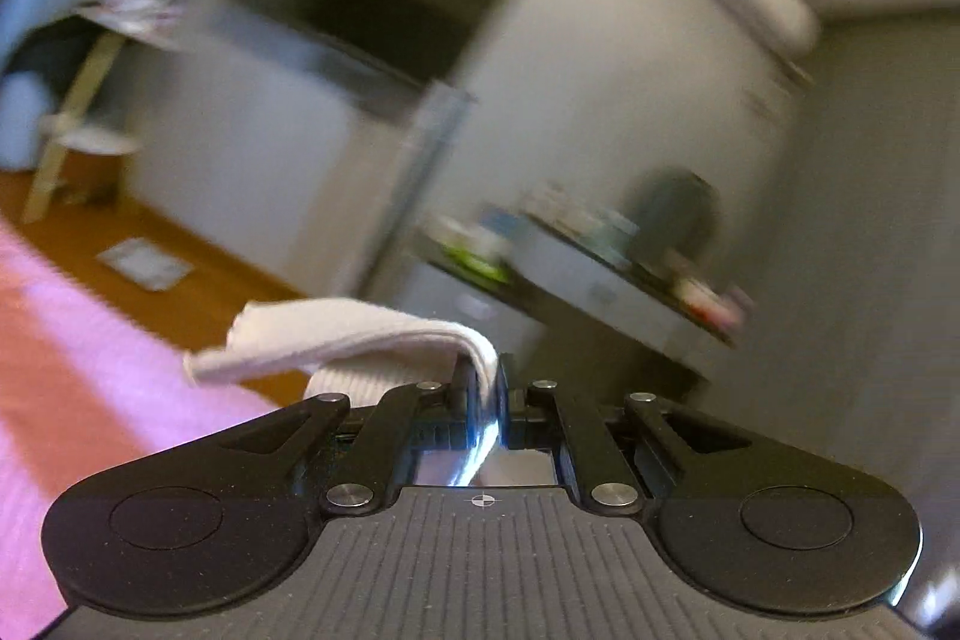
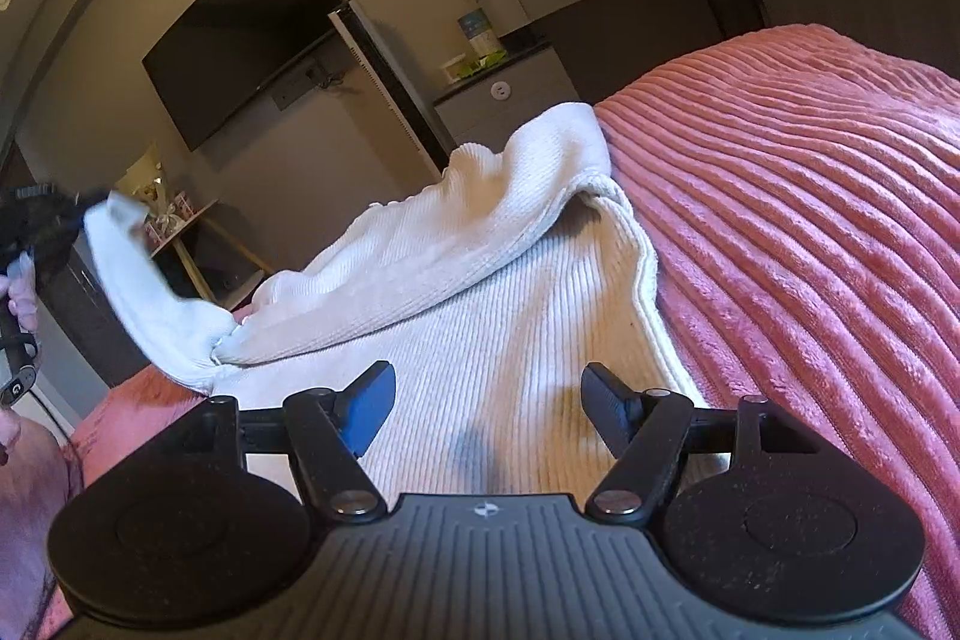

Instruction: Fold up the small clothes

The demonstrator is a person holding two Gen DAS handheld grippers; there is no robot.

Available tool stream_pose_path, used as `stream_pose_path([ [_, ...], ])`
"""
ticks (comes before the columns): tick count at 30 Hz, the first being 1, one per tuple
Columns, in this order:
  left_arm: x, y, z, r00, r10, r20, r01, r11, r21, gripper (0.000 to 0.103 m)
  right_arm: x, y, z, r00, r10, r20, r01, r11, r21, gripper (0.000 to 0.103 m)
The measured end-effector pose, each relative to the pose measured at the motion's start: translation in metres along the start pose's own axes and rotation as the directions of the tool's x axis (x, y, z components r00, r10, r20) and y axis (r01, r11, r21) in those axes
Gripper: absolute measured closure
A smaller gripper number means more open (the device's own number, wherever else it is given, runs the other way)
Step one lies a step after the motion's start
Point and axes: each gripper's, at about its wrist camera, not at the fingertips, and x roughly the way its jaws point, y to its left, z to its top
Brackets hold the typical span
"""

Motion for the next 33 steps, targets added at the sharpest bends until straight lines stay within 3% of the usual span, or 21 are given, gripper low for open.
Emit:
stream_pose_path([
  [2, 0.014, -0.033, -0.030, 0.996, -0.047, -0.076, 0.053, 0.996, 0.073, 0.095, -0.001, 0.000, 0.001, 1.000, 0.002, 0.000, -0.002, 1.000, 0.001, 0.034],
  [4, 0.031, -0.062, -0.067, 0.983, -0.037, -0.182, 0.066, 0.985, 0.156, 0.094, -0.003, -0.001, 0.002, 1.000, 0.000, 0.003, 0.000, 1.000, -0.003, 0.034],
  [6, 0.043, -0.078, -0.107, 0.956, 0.058, -0.289, 0.001, 0.980, 0.199, 0.093, -0.004, -0.004, 0.002, 1.000, 0.003, 0.004, -0.003, 1.000, 0.004, 0.034],
  [8, 0.039, -0.077, -0.131, 0.937, 0.122, -0.328, -0.069, 0.983, 0.168, 0.090, -0.004, -0.007, 0.002, 1.000, 0.009, 0.001, -0.009, 1.000, 0.012, 0.034],
  [11, 0.011, -0.072, -0.150, 0.929, 0.234, -0.288, -0.196, 0.968, 0.154, 0.076, -0.001, -0.008, 0.003, 1.000, 0.012, -0.003, -0.012, 1.000, 0.005, 0.034],
  [12, 0.003, -0.070, -0.152, 0.921, 0.278, -0.274, -0.238, 0.956, 0.171, 0.066, 0.000, -0.008, 0.004, 1.000, 0.015, -0.005, -0.015, 1.000, 0.007, 0.034],
  [15, -0.006, -0.059, -0.145, 0.885, 0.398, -0.240, -0.333, 0.903, 0.270, 0.056, 0.005, -0.007, 0.009, 0.999, 0.032, -0.025, -0.031, 0.999, 0.029, 0.034],
  [18, -0.017, -0.043, -0.137, 0.870, 0.437, -0.230, -0.396, 0.895, 0.205, 0.042, 0.011, -0.002, 0.018, 0.997, 0.058, -0.042, -0.055, 0.997, 0.061, 0.034],
  [19, -0.019, -0.037, -0.138, 0.864, 0.446, -0.234, -0.407, 0.892, 0.198, 0.042, 0.013, 0.001, 0.022, 0.997, 0.070, -0.040, -0.067, 0.995, 0.069, 0.034],
  [23, -0.021, -0.017, -0.144, 0.813, 0.502, -0.296, -0.477, 0.865, 0.158, 0.042, 0.030, 0.035, 0.048, 0.993, 0.104, -0.056, -0.101, 0.994, 0.047, 0.034],
  [27, -0.031, -0.003, -0.144, 0.799, 0.506, -0.325, -0.503, 0.858, 0.101, 0.041, 0.077, 0.101, 0.072, 0.987, 0.103, -0.126, -0.115, 0.989, -0.090, 0.034],
  [30, -0.041, 0.002, -0.143, 0.767, 0.548, -0.333, -0.548, 0.830, 0.104, 0.040, 0.126, 0.151, 0.080, 0.978, 0.038, -0.204, -0.079, 0.977, -0.198, 0.034],
  [33, -0.051, 0.005, -0.148, 0.764, 0.537, -0.357, -0.546, 0.833, 0.085, 0.038, 0.176, 0.174, 0.078, 0.954, -0.095, -0.285, 0.017, 0.964, -0.265, 0.038],
])
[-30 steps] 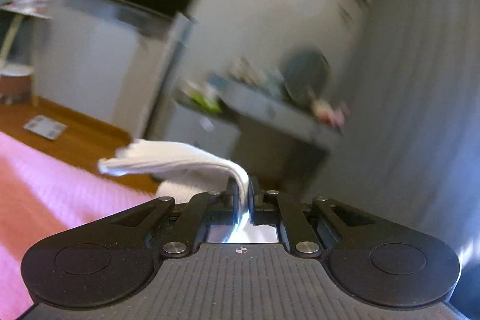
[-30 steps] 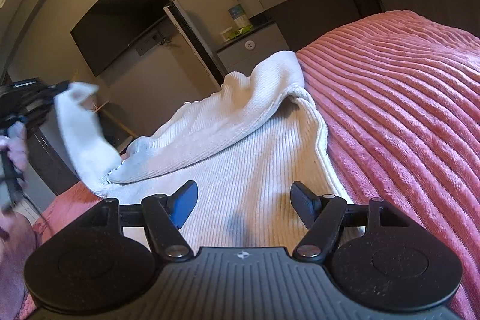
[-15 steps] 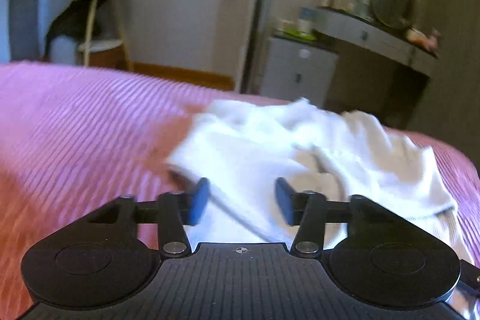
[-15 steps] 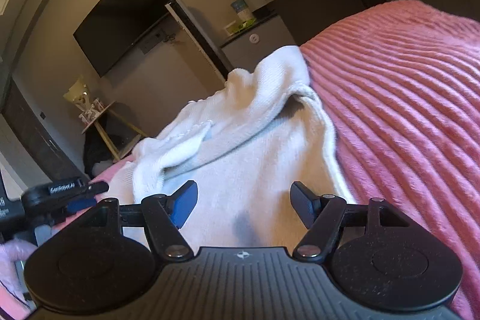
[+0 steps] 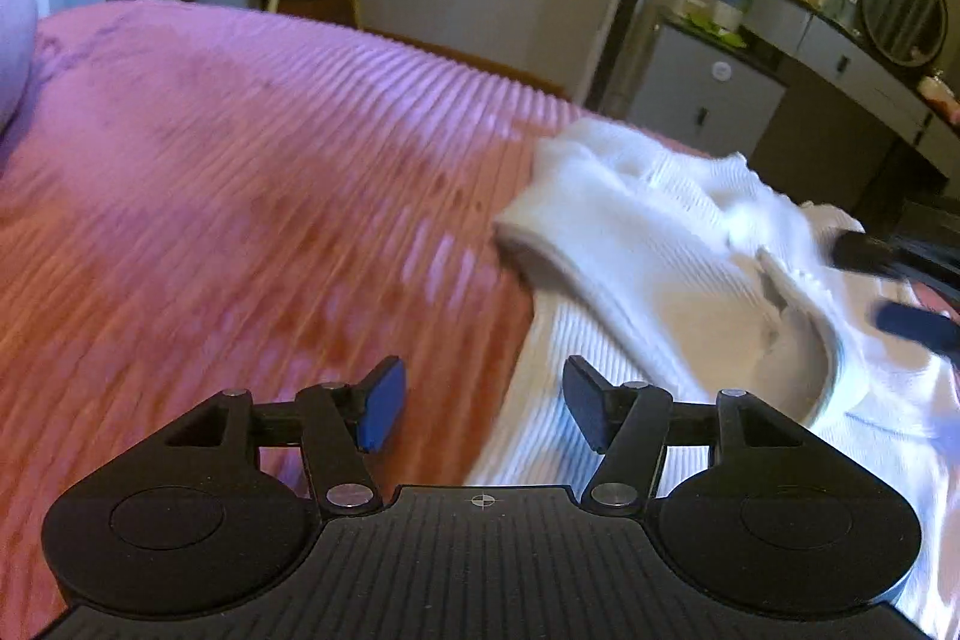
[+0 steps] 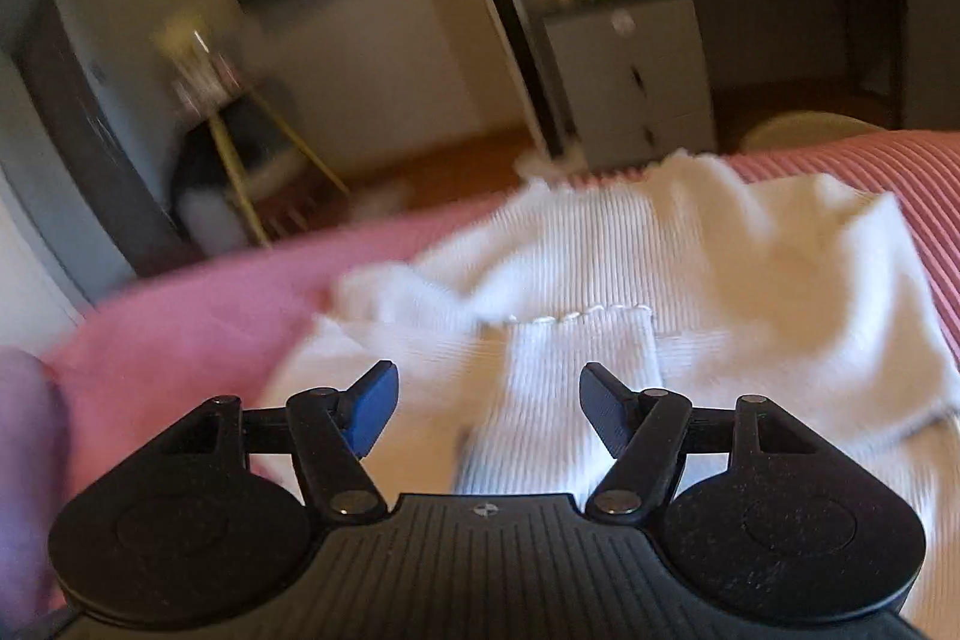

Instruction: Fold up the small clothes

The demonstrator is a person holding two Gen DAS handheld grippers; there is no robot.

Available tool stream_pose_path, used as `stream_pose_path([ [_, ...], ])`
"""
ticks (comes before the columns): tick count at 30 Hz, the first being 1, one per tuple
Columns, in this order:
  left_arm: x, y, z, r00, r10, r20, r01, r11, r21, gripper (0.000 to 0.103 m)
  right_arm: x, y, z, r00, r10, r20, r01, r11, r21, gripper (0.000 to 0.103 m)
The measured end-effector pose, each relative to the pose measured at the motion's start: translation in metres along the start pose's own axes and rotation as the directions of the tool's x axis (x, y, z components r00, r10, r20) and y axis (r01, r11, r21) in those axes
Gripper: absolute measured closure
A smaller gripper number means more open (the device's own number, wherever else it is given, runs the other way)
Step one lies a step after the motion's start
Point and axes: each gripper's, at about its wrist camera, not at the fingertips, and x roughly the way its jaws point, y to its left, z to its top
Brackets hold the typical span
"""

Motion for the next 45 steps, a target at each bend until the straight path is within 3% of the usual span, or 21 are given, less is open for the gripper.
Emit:
stream_pose_path([
  [3, 0.002, 0.001, -0.006, 1.000, -0.013, -0.003, 0.013, 1.000, 0.013, 0.036, 0.036, 0.007, -0.001, 0.990, -0.091, -0.107, 0.088, 0.996, -0.034, 0.064],
  [5, 0.003, -0.001, -0.007, 1.000, -0.021, 0.003, 0.020, 0.999, 0.030, 0.033, 0.039, 0.006, -0.005, 0.986, -0.139, -0.090, 0.131, 0.987, -0.091, 0.093],
  [7, 0.003, 0.000, -0.007, 0.999, -0.040, 0.008, 0.040, 0.999, 0.026, 0.032, 0.026, -0.001, -0.002, 0.992, -0.115, -0.059, 0.111, 0.992, -0.064, 0.098],
  [9, 0.005, 0.002, -0.006, 0.999, -0.049, 0.009, 0.049, 0.999, 0.010, 0.031, 0.006, -0.012, 0.008, 0.998, -0.058, 0.008, 0.058, 0.998, -0.022, 0.098],
  [11, 0.006, 0.005, -0.005, 0.999, -0.053, 0.004, 0.053, 0.999, -0.005, 0.031, -0.025, -0.021, 0.016, 0.991, -0.043, 0.125, 0.044, 0.999, -0.004, 0.098],
  [13, 0.006, 0.006, -0.004, 0.998, -0.059, 0.008, 0.059, 0.998, -0.020, 0.031, -0.060, -0.037, 0.012, 0.962, 0.033, 0.272, -0.048, 0.998, 0.047, 0.098],
  [15, 0.004, 0.007, -0.003, 0.998, -0.064, 0.021, 0.065, 0.997, -0.035, 0.029, -0.084, -0.058, -0.002, 0.916, 0.074, 0.395, -0.122, 0.988, 0.099, 0.098],
  [16, 0.004, 0.008, -0.003, 0.998, -0.065, 0.025, 0.066, 0.997, -0.039, 0.029, -0.094, -0.073, -0.015, 0.892, 0.070, 0.447, -0.148, 0.979, 0.141, 0.098],
  [17, 0.003, 0.008, -0.004, 0.998, -0.065, 0.026, 0.066, 0.997, -0.042, 0.028, -0.095, -0.086, -0.026, 0.889, 0.044, 0.455, -0.141, 0.973, 0.182, 0.098],
  [19, 0.003, 0.007, -0.004, 0.997, -0.066, 0.027, 0.067, 0.997, -0.040, 0.028, -0.087, -0.113, -0.046, 0.919, -0.041, 0.393, -0.073, 0.960, 0.270, 0.097],
  [21, 0.003, 0.005, -0.006, 0.998, -0.063, 0.025, 0.063, 0.997, -0.035, 0.028, -0.069, -0.139, -0.064, 0.960, -0.104, 0.259, 0.004, 0.933, 0.361, 0.094],
  [22, 0.003, 0.004, -0.007, 0.998, -0.065, 0.024, 0.066, 0.997, -0.030, 0.028, -0.064, -0.151, -0.073, 0.972, -0.111, 0.208, 0.019, 0.917, 0.398, 0.094],
  [24, 0.003, 0.001, -0.007, 0.998, -0.064, 0.022, 0.064, 0.998, -0.023, 0.027, -0.061, -0.166, -0.086, 0.981, -0.059, 0.185, -0.034, 0.885, 0.464, 0.093],
  [26, 0.003, -0.002, -0.008, 0.998, -0.061, 0.028, 0.061, 0.998, -0.013, 0.027, -0.061, -0.173, -0.091, 0.977, 0.001, 0.211, -0.111, 0.852, 0.512, 0.084],
  [29, 0.003, -0.005, -0.009, 0.998, -0.055, 0.032, 0.056, 0.998, 0.000, 0.026, -0.058, -0.169, -0.086, 0.972, 0.048, 0.232, -0.160, 0.854, 0.495, 0.083],
  [31, 0.004, -0.007, -0.010, 0.998, -0.055, 0.032, 0.055, 0.998, 0.011, 0.024, -0.053, -0.163, -0.082, 0.972, 0.057, 0.229, -0.164, 0.859, 0.485, 0.082],
  [34, 0.006, -0.007, -0.010, 0.998, -0.053, 0.031, 0.053, 0.998, 0.021, 0.024, -0.034, -0.167, -0.076, 0.976, 0.083, 0.201, -0.179, 0.833, 0.524, 0.082],
  [39, 0.008, -0.007, -0.010, 0.998, -0.051, 0.035, 0.049, 0.998, 0.041, 0.021, -0.029, -0.161, -0.068, 0.966, 0.111, 0.233, -0.224, 0.809, 0.543, 0.082],
  [45, 0.010, -0.007, -0.010, 0.998, -0.059, 0.031, 0.057, 0.997, 0.044, 0.019, -0.019, -0.153, -0.062, 0.974, 0.115, 0.195, -0.207, 0.799, 0.565, 0.069],
])
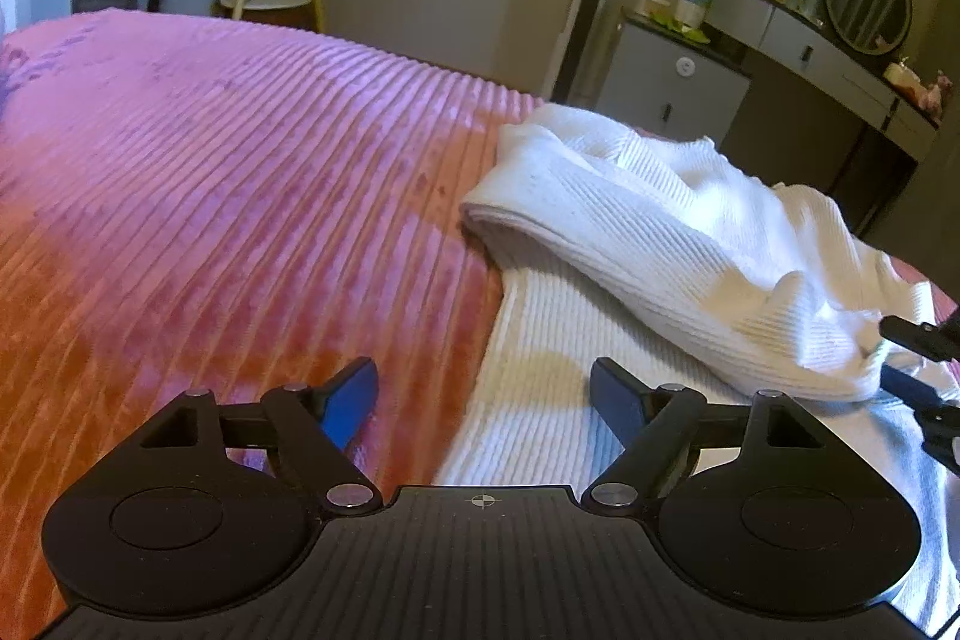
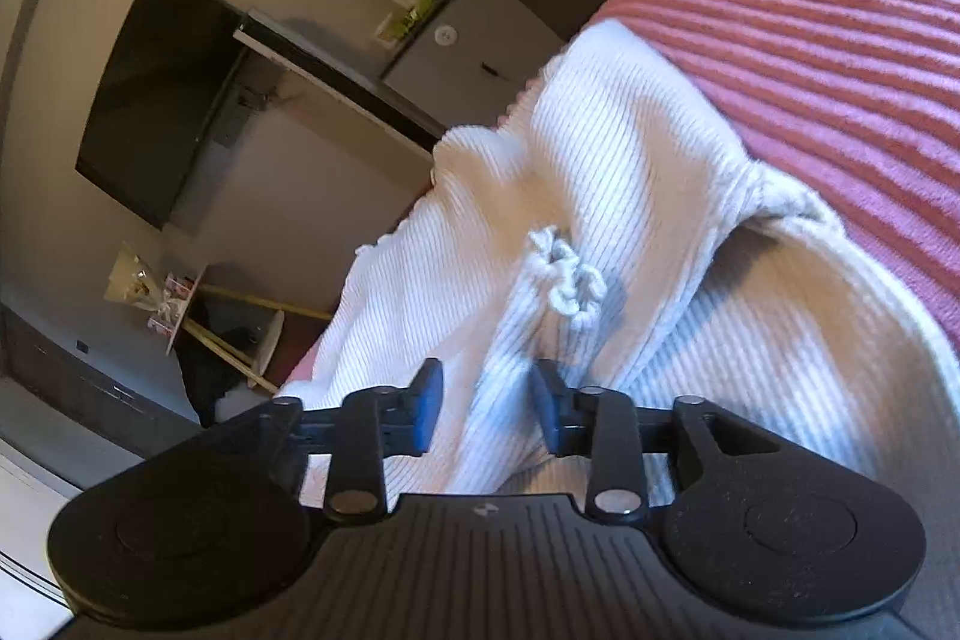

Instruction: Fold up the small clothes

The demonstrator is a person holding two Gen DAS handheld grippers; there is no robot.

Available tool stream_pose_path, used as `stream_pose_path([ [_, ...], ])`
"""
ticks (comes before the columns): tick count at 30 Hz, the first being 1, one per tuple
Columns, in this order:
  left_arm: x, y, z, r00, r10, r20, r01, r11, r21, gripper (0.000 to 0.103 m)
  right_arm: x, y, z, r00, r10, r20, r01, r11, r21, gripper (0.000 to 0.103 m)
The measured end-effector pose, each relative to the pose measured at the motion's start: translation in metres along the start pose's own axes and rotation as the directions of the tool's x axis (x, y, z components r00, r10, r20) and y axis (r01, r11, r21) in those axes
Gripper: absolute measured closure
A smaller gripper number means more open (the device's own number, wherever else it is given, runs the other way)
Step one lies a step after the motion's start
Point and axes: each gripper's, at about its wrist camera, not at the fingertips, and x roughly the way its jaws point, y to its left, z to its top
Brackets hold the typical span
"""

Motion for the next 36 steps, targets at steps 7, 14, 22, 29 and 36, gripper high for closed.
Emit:
stream_pose_path([
  [7, 0.000, 0.004, 0.001, 1.000, -0.010, -0.005, 0.010, 1.000, -0.027, 0.018, 0.000, 0.017, 0.005, 0.999, -0.031, 0.014, 0.032, 0.998, -0.062, 0.093],
  [14, 0.000, 0.004, 0.000, 1.000, -0.009, -0.008, 0.009, 1.000, -0.024, 0.017, -0.017, 0.070, 0.017, 0.991, 0.065, 0.117, -0.039, 0.977, -0.208, 0.102],
  [22, 0.002, 0.004, 0.000, 1.000, -0.011, -0.013, 0.010, 1.000, -0.021, 0.016, -0.021, 0.053, 0.013, 0.996, -0.085, 0.012, 0.086, 0.980, -0.182, 0.074],
  [29, -0.004, 0.003, 0.001, 0.999, -0.035, 0.024, 0.036, 0.999, -0.036, 0.015, -0.012, 0.010, 0.004, 0.992, -0.129, -0.002, 0.129, 0.990, -0.065, 0.072],
  [36, -0.002, -0.002, 0.000, 0.998, -0.043, 0.041, 0.043, 0.999, -0.003, 0.011, 0.005, 0.006, 0.011, 0.993, -0.111, -0.035, 0.112, 0.994, 0.003, 0.071],
])
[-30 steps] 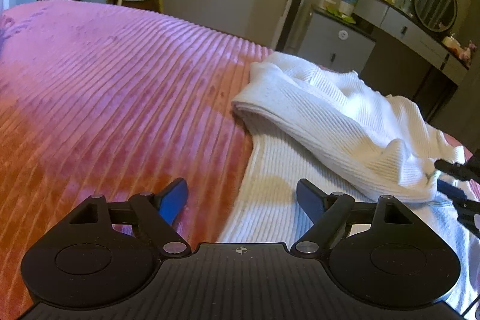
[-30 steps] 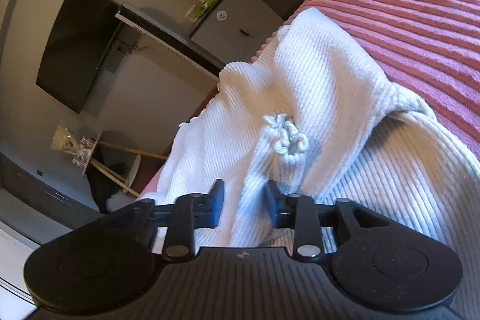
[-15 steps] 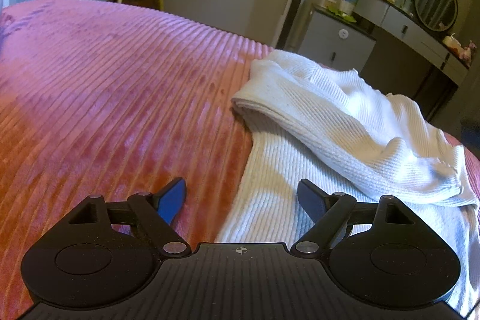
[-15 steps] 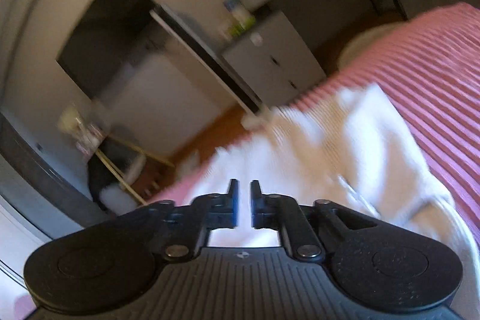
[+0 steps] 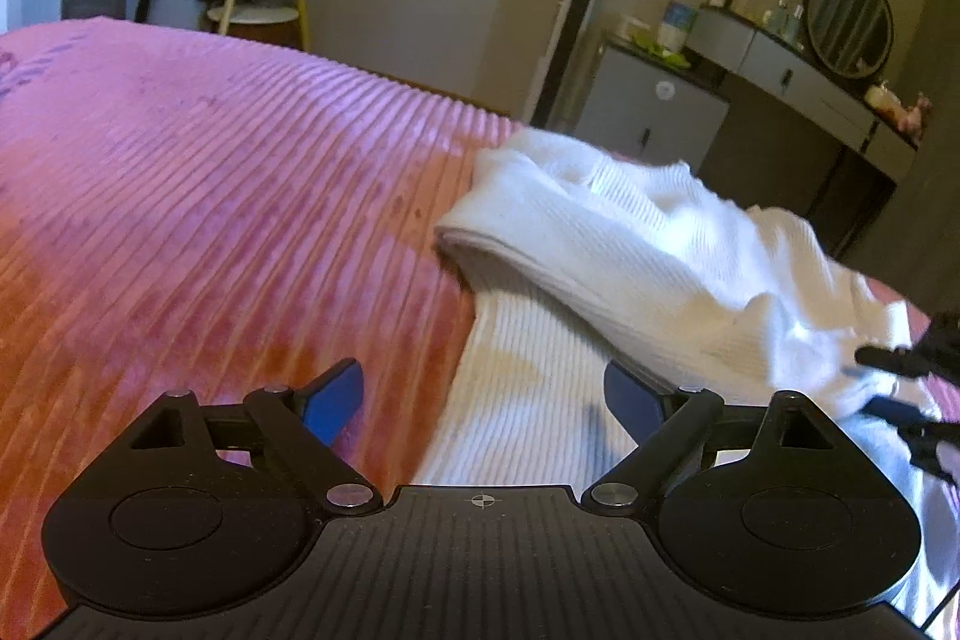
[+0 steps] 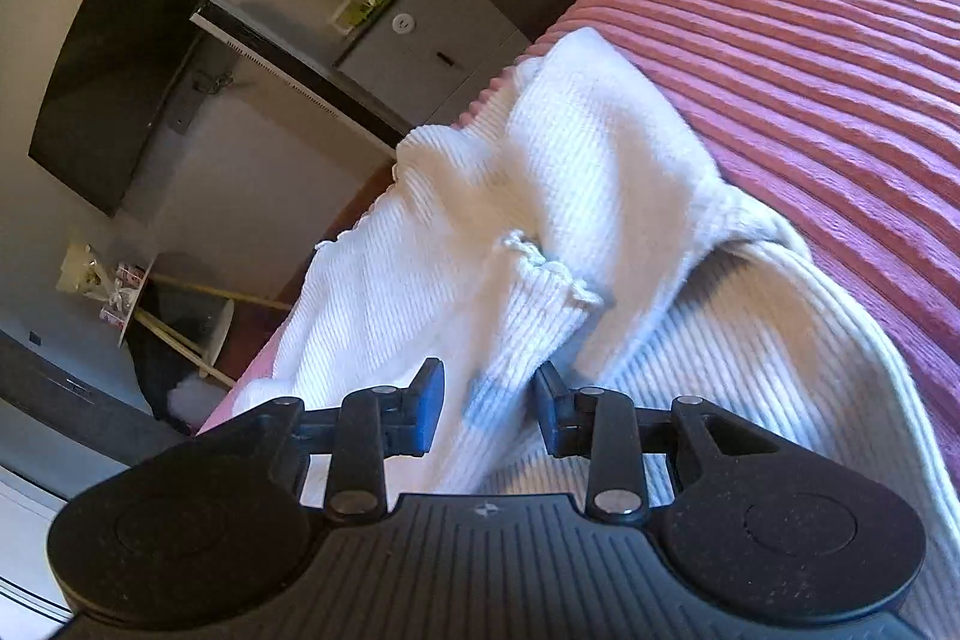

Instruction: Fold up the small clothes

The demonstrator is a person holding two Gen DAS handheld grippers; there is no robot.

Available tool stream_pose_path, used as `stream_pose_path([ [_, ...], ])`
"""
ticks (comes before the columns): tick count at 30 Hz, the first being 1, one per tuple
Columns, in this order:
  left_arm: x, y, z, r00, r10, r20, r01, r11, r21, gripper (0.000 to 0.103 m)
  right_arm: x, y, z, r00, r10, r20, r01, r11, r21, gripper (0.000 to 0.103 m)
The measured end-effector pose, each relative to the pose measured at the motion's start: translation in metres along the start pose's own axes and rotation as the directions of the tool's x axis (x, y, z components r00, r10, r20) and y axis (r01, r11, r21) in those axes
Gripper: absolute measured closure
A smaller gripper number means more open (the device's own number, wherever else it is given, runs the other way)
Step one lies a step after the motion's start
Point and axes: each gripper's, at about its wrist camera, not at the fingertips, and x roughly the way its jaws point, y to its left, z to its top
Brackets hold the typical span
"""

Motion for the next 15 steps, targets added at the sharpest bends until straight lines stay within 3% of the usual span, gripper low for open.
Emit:
stream_pose_path([
  [1, 0.001, 0.000, -0.001, 1.000, -0.001, -0.004, 0.001, 1.000, 0.004, 0.011, 0.004, 0.000, 0.001, 1.000, 0.008, -0.004, -0.008, 1.000, 0.006, 0.075],
  [2, 0.001, 0.000, -0.001, 1.000, -0.001, -0.005, 0.001, 1.000, 0.004, 0.011, 0.007, 0.002, 0.002, 1.000, 0.012, -0.001, -0.012, 1.000, 0.010, 0.093],
  [3, 0.001, 0.000, 0.000, 1.000, -0.002, -0.003, 0.002, 1.000, 0.002, 0.011, 0.008, 0.002, 0.001, 1.000, 0.020, 0.004, -0.020, 1.000, 0.006, 0.094],
  [10, 0.001, 0.003, -0.001, 1.000, -0.016, -0.012, 0.016, 1.000, -0.016, 0.011, 0.018, 0.008, -0.001, 1.000, 0.017, -0.006, -0.017, 1.000, -0.009, 0.088],
  [13, 0.000, 0.001, -0.001, 1.000, -0.022, -0.007, 0.022, 1.000, -0.006, 0.011, 0.014, 0.036, 0.005, 1.000, 0.023, 0.013, -0.021, 0.992, -0.122, 0.094],
  [15, 0.000, 0.001, -0.002, 1.000, -0.019, -0.004, 0.019, 1.000, 0.000, 0.011, 0.002, 0.064, 0.009, 0.995, 0.086, 0.059, -0.072, 0.974, -0.217, 0.094],
])
